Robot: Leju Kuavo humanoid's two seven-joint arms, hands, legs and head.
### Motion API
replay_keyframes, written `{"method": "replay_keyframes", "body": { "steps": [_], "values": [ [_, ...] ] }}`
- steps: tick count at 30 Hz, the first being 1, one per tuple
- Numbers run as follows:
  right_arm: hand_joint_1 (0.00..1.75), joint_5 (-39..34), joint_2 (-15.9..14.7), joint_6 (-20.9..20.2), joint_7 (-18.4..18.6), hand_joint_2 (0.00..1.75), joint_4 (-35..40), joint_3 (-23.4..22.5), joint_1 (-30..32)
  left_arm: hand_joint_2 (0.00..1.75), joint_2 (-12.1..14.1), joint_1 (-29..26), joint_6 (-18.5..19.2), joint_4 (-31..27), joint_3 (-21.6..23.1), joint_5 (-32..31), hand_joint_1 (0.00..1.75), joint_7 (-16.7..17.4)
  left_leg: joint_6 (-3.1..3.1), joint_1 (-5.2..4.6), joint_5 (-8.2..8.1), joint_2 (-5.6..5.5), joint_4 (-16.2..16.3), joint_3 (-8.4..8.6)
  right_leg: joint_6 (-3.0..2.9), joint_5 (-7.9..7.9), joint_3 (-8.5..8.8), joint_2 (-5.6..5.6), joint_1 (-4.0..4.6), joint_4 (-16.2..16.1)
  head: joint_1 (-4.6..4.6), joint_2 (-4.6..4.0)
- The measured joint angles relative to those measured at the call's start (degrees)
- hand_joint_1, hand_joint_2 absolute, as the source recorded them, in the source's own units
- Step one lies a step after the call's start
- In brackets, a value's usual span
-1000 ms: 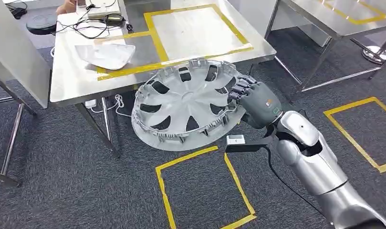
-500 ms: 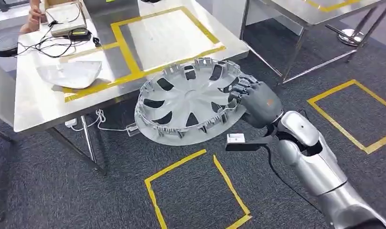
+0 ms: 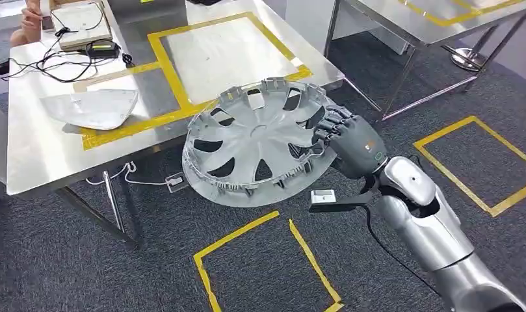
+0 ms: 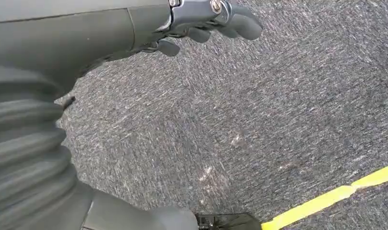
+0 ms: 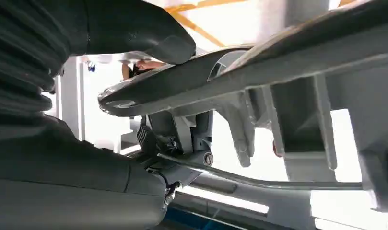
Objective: Take the parts from the cabinet and place them on the table.
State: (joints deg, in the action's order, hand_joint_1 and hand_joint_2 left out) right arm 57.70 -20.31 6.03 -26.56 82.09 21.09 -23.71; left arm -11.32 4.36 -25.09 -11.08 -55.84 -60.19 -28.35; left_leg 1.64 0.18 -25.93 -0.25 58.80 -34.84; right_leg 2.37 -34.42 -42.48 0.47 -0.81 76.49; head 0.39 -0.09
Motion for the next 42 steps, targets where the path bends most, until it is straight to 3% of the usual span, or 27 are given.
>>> {"method": "replay_keyframes", "body": {
  "steps": [1, 3, 4, 7, 10, 11, 13, 14, 15, 17, 18, 19, 20, 24, 26, 27, 29, 30, 31, 33, 34, 35, 36, 39, 40, 41, 42],
  "values": [
    [1.75, 0.1, 0.0, 0.2, -0.1, 1.75, -0.1, 0.0, 0.0, 1.75, 0.0, 0.0, 0.0, 0.0, 0.0, 0.0, 0.00, 0.0, -0.09, 0.03, -0.48, 0.00, 0.1, 0.62, 0.04, 2.66, 0.38, -0.07, -0.12, -2.3, 0.00, 0.00],
    [1.75, -0.3, 0.0, -0.2, -0.2, 1.75, -0.2, -0.2, 0.0, 1.75, -0.1, 0.0, 0.0, 0.0, 0.0, 0.0, 0.00, 0.0, -0.51, 0.13, -1.65, -0.01, 0.3, 2.08, -0.13, 9.79, 3.97, -0.37, -0.21, -12.5, 0.00, 0.00],
    [1.75, -0.6, 0.0, -0.2, -0.4, 1.75, -0.4, -0.3, -0.1, 1.75, -0.1, 0.0, 0.0, 0.0, 0.0, 0.0, 0.00, 0.0, -0.89, 0.09, -2.13, -0.01, 0.3, 2.19, -0.30, 11.05, 4.99, -0.89, -0.17, -16.0, 0.02, 0.00],
    [1.75, -1.3, 0.0, -0.5, -0.9, 1.75, -0.9, -0.6, -0.5, 1.75, -0.1, 0.1, 0.2, 0.0, 0.0, 0.0, 0.00, -0.1, -1.83, -0.28, -2.77, 0.00, 0.2, 2.49, -1.69, 9.33, 6.08, -0.57, 0.41, -17.1, 0.02, 0.00],
    [1.75, -1.6, 0.0, -0.8, -0.9, 1.75, -1.3, -0.8, -0.5, 1.75, 0.0, 0.2, 0.3, 0.0, 0.0, 0.0, 0.00, -0.1, -2.99, -0.08, -3.77, 0.16, 1.5, 2.52, -2.76, 8.87, 7.06, -0.39, -0.02, -17.6, -0.04, 0.00],
    [1.75, -2.2, 0.0, -1.2, -1.1, 1.75, -1.5, -0.9, -0.7, 1.75, 0.0, 0.3, 0.3, 0.0, 0.0, 0.0, 0.00, -0.1, -3.26, -0.06, -5.10, 0.15, 4.6, 0.98, -3.24, 8.55, 7.37, -0.40, -0.04, -17.6, -0.31, 0.00],
    [1.75, -3.4, 0.0, -1.8, -1.2, 1.75, -2.1, -1.2, -0.8, 1.75, 0.0, 0.3, 0.3, 0.0, 0.0, 0.0, 0.00, -0.2, -3.62, 0.04, -8.61, 0.15, 13.9, -4.51, -3.55, 8.03, 7.80, 0.06, -0.01, -17.6, -0.20, 0.00],
    [1.75, -3.7, 0.1, -1.9, -1.3, 1.75, -2.4, -1.4, -0.9, 1.75, 0.0, 0.2, 0.3, 0.0, 0.0, -0.1, 0.00, -0.2, -3.73, 0.04, -9.26, 0.14, 17.4, -6.91, -3.54, 7.72, 8.10, 0.41, -0.01, -17.5, -0.26, 0.00],
    [1.75, -3.7, 0.1, -1.8, -1.5, 1.75, -2.7, -1.4, -0.9, 1.75, 0.0, 0.1, 0.3, 0.0, 0.0, -0.1, 0.00, -0.2, -3.77, 0.06, -8.24, 0.15, 18.2, -8.08, -3.47, 7.40, 8.52, 0.85, -0.01, -17.5, -0.22, 0.00],
    [1.75, -3.6, 0.1, -1.4, -1.7, 1.75, -3.4, -1.5, -0.9, 1.75, 0.0, 0.0, 0.3, 0.0, 0.0, -0.4, 0.00, -0.2, -3.59, 0.13, -2.90, -0.02, 13.0, -6.80, -3.22, 6.60, 9.73, 1.80, -0.05, -17.5, -0.24, 0.00],
    [1.75, -3.7, 0.1, -1.2, -1.7, 1.75, -3.7, -1.6, -0.9, 1.75, 0.0, 0.0, 0.3, 0.0, 0.0, -0.5, 0.00, -0.2, -3.41, 0.18, 0.52, -0.46, 7.9, -4.92, -3.06, 6.11, 10.45, 2.29, -0.07, -17.5, -0.22, 0.00],
    [1.75, -3.7, 0.1, -1.1, -1.7, 1.75, -3.8, -1.7, -0.9, 1.75, 0.1, -0.1, 0.3, 0.0, 0.0, -0.5, 0.00, -0.2, -3.26, 0.33, 3.08, -2.19, 3.4, -3.48, -2.80, 5.63, 10.79, 2.65, -0.16, -17.5, -0.24, 0.00],
    [1.75, -3.7, 0.2, -0.8, -1.7, 1.75, -4.0, -1.8, -1.2, 1.75, 0.2, -0.2, 0.3, 0.1, 0.0, -0.5, 0.00, -0.2, -2.89, 0.51, 2.04, -3.83, 2.2, -2.28, -2.33, 5.22, 10.72, 3.26, 0.19, -17.2, -0.22, 0.00],
    [1.75, -3.7, 0.2, -0.6, -1.8, 1.75, -4.4, -2.3, -1.5, 1.75, 0.1, 0.0, 0.3, 0.1, 0.0, -0.5, 0.00, -0.2, -1.48, 0.38, 0.54, -1.88, 0.6, -1.09, -0.72, 5.11, 10.70, 5.50, -0.40, -18.0, -0.22, 0.00],
    [1.75, -3.7, 0.2, -0.7, -2.0, 1.75, -4.6, -2.7, -1.6, 1.75, 0.1, 0.0, 0.3, 0.0, 0.0, -0.5, 0.00, -0.3, -0.46, 0.61, 0.04, -0.78, 0.1, 0.10, -0.24, 3.98, 9.31, 1.55, -0.13, -14.8, 0.18, 0.00],
    [1.75, -3.7, 0.2, -0.6, -1.9, 1.75, -4.7, -2.7, -1.8, 1.75, 0.1, 0.1, 0.3, 0.0, 0.0, -0.5, 0.00, -0.3, -0.28, 0.56, -0.23, -0.24, 0.1, 0.40, 0.02, 2.44, 6.63, 0.59, -0.15, -10.4, 0.26, 0.00],
    [1.75, -3.8, 0.2, -0.6, -1.8, 1.75, -4.9, -2.7, -1.6, 1.75, 0.2, 0.0, 0.3, 0.0, 0.0, -0.5, 0.00, -0.3, -0.10, 0.43, -1.05, 0.91, 0.1, 1.05, 0.31, 0.11, 0.91, 0.05, -0.19, -1.6, 0.26, 0.00],
    [1.75, -3.8, 0.2, -0.6, -1.7, 1.75, -5.0, -2.7, -1.6, 1.75, 0.2, -0.1, 0.3, 0.0, 0.0, -0.5, 0.00, -0.3, -0.12, 0.40, -1.45, 1.43, 0.1, 1.47, 0.32, 0.58, -0.79, -0.01, -0.19, 0.2, 0.26, 0.00],
    [1.75, -3.7, 0.2, -0.6, -1.7, 1.75, -5.1, -2.7, -1.5, 1.75, 0.2, 0.0, 0.3, 0.0, 0.0, -0.5, 0.00, -0.3, -0.17, 0.39, -1.92, 2.02, 0.1, 2.05, 0.24, 2.59, -1.03, -0.08, -0.17, -0.9, 0.24, 0.00],
    [1.75, -3.5, 0.2, -0.5, -1.7, 1.75, -5.3, -2.7, -1.4, 1.75, 0.1, 0.0, 0.3, 0.0, 0.0, -0.5, 0.00, -0.3, -0.41, 0.38, -3.05, 3.14, 0.2, 3.55, -0.26, 9.16, 2.13, -1.00, -0.03, -9.8, 0.26, 0.00],
    [1.75, -3.5, 0.2, -0.5, -1.7, 1.75, -5.4, -2.8, -1.5, 1.75, 0.0, 0.0, 0.3, 0.0, 0.0, -0.6, 0.00, -0.3, -0.60, 0.33, -3.62, 3.63, 0.2, 4.28, -0.72, 12.03, 4.30, -2.84, 0.25, -15.1, 0.26, 0.00],
    [1.75, -3.5, 0.2, -0.5, -1.7, 1.75, -5.5, -2.8, -1.7, 1.75, 0.0, -0.1, 0.4, 0.0, 0.0, -0.6, 0.00, -0.3, -1.06, -0.05, -4.07, 3.91, 0.2, 4.18, -1.02, 10.93, 5.18, -5.05, 1.11, -16.3, 0.22, 0.00],
    [1.75, -3.4, 0.3, -0.3, -1.7, 1.75, -5.5, -2.8, -1.9, 1.75, 0.1, 0.0, 0.4, 0.0, 0.0, -0.7, 0.00, -0.3, -1.45, -0.25, -4.46, 4.33, 0.4, 4.37, -1.80, 10.37, 5.67, -4.69, 1.25, -17.5, 0.33, 0.00],
    [1.75, -3.1, 0.3, 0.2, -1.7, 1.75, -5.6, -2.9, -1.7, 1.75, 0.1, 0.2, 0.4, 0.0, 0.0, -0.7, 0.00, -0.3, -2.22, -0.42, -5.09, 6.06, -0.5, 5.51, -2.73, 9.86, 5.71, -3.05, 1.08, -17.4, 0.24, 0.00],
    [1.75, -3.0, 0.3, 0.3, -1.6, 1.75, -5.6, -3.0, -1.4, 1.75, 0.2, 0.4, 0.4, 0.0, 0.0, -0.7, 0.00, -0.3, -2.73, -0.24, -5.60, 5.01, -0.2, 5.78, -2.95, 9.83, 6.39, -2.74, 0.52, -17.9, 0.24, 0.00],
    [1.75, -2.6, 0.3, 0.8, -1.5, 1.75, -5.6, -3.0, -1.3, 1.75, 0.2, 0.4, 0.4, 0.0, 0.0, -0.7, 0.00, -0.4, -3.00, -0.21, -6.36, 2.51, 1.8, 4.84, -3.33, 9.56, 6.72, -2.57, 0.41, -18.0, -0.02, 0.00],
    [1.75, -2.3, 0.3, 1.2, -1.5, 1.75, -5.6, -3.0, -1.3, 1.75, 0.2, 0.4, 0.4, 0.0, 0.0, -0.7, 0.00, -0.4, -3.10, -0.15, -7.92, 1.27, 5.8, 2.47, -3.66, 9.33, 6.88, -2.40, 0.38, -18.0, -0.02, 0.00]
  ]
}}
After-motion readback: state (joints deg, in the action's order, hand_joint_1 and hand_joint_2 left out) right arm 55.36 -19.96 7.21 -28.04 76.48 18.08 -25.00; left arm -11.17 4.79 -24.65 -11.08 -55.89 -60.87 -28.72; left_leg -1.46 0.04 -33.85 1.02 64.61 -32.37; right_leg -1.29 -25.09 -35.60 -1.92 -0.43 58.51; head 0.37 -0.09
